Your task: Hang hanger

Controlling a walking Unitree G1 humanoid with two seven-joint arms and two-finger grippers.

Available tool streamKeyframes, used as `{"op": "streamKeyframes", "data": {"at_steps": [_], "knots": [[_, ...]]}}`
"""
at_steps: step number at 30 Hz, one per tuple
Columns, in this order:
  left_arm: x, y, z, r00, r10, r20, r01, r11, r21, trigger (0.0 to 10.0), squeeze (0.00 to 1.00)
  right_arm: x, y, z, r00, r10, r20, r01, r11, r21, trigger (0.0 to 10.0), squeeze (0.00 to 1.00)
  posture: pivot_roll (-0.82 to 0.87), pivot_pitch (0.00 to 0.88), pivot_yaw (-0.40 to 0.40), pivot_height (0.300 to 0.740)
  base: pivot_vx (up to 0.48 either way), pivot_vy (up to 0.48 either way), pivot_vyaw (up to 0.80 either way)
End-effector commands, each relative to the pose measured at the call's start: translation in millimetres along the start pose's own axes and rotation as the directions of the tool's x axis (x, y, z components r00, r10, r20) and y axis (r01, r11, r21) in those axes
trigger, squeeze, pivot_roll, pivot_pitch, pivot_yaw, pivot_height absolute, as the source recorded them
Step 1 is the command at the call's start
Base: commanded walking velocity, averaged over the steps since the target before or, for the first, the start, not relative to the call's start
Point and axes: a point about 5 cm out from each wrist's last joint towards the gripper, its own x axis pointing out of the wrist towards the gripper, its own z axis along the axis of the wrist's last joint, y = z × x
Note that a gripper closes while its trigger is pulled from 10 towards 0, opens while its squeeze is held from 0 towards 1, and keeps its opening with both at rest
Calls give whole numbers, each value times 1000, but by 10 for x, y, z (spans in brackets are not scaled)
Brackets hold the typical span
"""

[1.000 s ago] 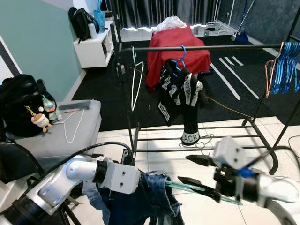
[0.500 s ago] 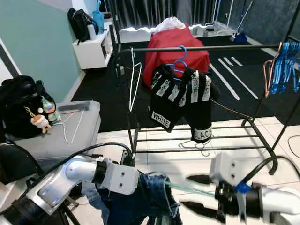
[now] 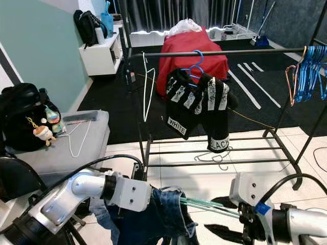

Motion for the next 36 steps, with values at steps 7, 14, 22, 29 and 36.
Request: {"op": "streamKeyframes", "data": {"at_steps": [7, 14, 22, 29, 36], "knots": [[-61, 84, 40, 1000, 29, 10, -30, 999, 27, 10000, 0, 77, -64, -42, 999, -48, -18, 48, 998, -37, 0, 0, -186, 0, 44, 740, 0, 0, 0], [-67, 121, 106, 998, 41, 42, -43, 999, 25, 10000, 0, 89, -98, -70, 996, -78, -32, 76, 996, -52, 0, 0, -183, 0, 45, 740, 0, 0, 0], [-55, 173, 341, 981, 56, 185, -53, 998, -22, 10000, 0, 130, -140, 24, 995, -97, 38, 100, 992, -75, 0, 0, -178, 0, 48, 740, 0, 0, 0], [-63, 184, 391, 973, 52, 223, -36, 997, -75, 10000, 0, 138, -191, 71, 991, -119, 67, 125, 987, -99, 0, 0, -179, 0, 48, 740, 0, 0, 0], [-203, 248, 224, 991, 47, 127, -24, 985, -173, 10000, 1000, 127, -202, 160, 984, -129, 123, 143, 984, -107, 0, 0, -185, 0, 54, 740, 0, 0, 0]]}}
